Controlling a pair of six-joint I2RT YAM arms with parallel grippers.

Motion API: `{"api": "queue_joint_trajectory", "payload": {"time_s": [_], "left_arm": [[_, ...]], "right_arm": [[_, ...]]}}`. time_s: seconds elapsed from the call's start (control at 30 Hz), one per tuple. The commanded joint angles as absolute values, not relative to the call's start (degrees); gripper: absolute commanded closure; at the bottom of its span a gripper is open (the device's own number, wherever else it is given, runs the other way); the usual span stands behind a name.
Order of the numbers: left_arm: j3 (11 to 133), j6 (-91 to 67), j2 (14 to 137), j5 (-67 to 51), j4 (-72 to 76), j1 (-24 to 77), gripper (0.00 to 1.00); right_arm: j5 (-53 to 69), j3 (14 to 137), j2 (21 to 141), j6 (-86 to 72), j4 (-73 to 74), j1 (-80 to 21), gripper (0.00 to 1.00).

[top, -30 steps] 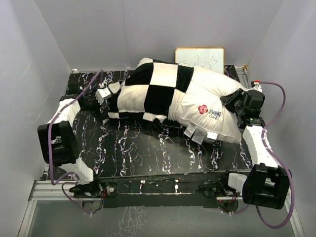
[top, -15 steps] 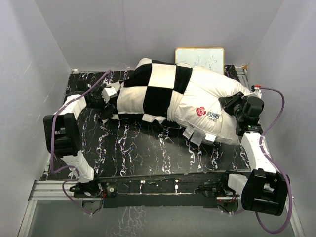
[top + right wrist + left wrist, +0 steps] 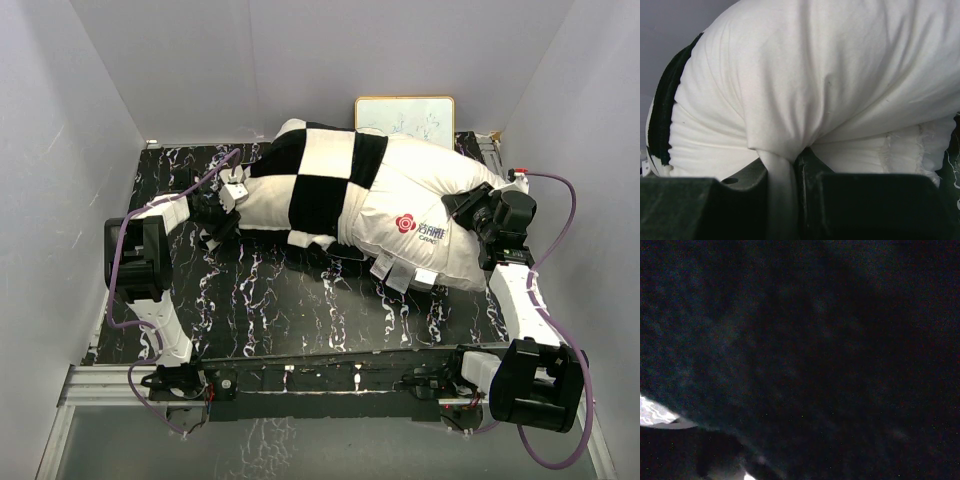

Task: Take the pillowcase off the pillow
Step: Remove the pillow from the pillowcase.

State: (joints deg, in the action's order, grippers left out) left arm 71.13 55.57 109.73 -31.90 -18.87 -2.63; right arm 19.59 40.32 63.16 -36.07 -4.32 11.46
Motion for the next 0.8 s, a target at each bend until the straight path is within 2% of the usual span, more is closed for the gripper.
{"api": "queue_joint_trajectory", "payload": {"time_s": [0.0,0.03,0.07,0.1,0.13,0.17,0.33,0.5,0.63,0.77], "left_arm": [[73.04,56.18,110.44,-32.23,-20.52,-2.69,0.50],[73.11,55.35,110.54,-31.73,-19.76,-2.65,0.55],[73.08,54.64,110.56,-31.01,-18.87,-2.67,0.64],[72.98,53.97,110.30,-29.99,-17.84,-2.71,0.77],[72.81,52.42,110.01,-28.68,-16.67,-2.83,0.93],[72.66,50.98,109.56,-26.69,-15.48,-2.97,1.00],[71.18,49.04,104.47,-20.85,-12.70,-7.22,1.00],[73.21,46.57,98.20,-23.68,-12.82,-17.97,1.00],[76.80,43.21,95.48,-23.82,-13.27,-24.92,1.00],[76.49,39.66,92.79,-23.04,-12.08,-27.06,1.00]], "right_arm": [[23.66,43.00,63.83,-36.57,-5.09,11.29,0.92],[24.12,43.32,63.98,-36.58,-4.77,11.32,0.92],[24.32,43.86,64.20,-36.48,-4.13,11.34,0.92],[24.30,44.43,64.44,-36.21,-3.41,11.32,0.92],[23.97,45.07,64.57,-35.98,-2.57,11.34,0.92],[23.58,45.76,64.65,-35.73,-1.95,11.34,0.92],[22.54,48.59,64.50,-36.93,-1.22,11.32,0.92],[19.47,48.84,63.80,-36.88,1.13,11.26,0.92],[15.91,44.67,61.80,-36.63,2.21,11.25,0.92],[11.49,40.00,59.59,-37.54,2.21,11.25,0.92]]}}
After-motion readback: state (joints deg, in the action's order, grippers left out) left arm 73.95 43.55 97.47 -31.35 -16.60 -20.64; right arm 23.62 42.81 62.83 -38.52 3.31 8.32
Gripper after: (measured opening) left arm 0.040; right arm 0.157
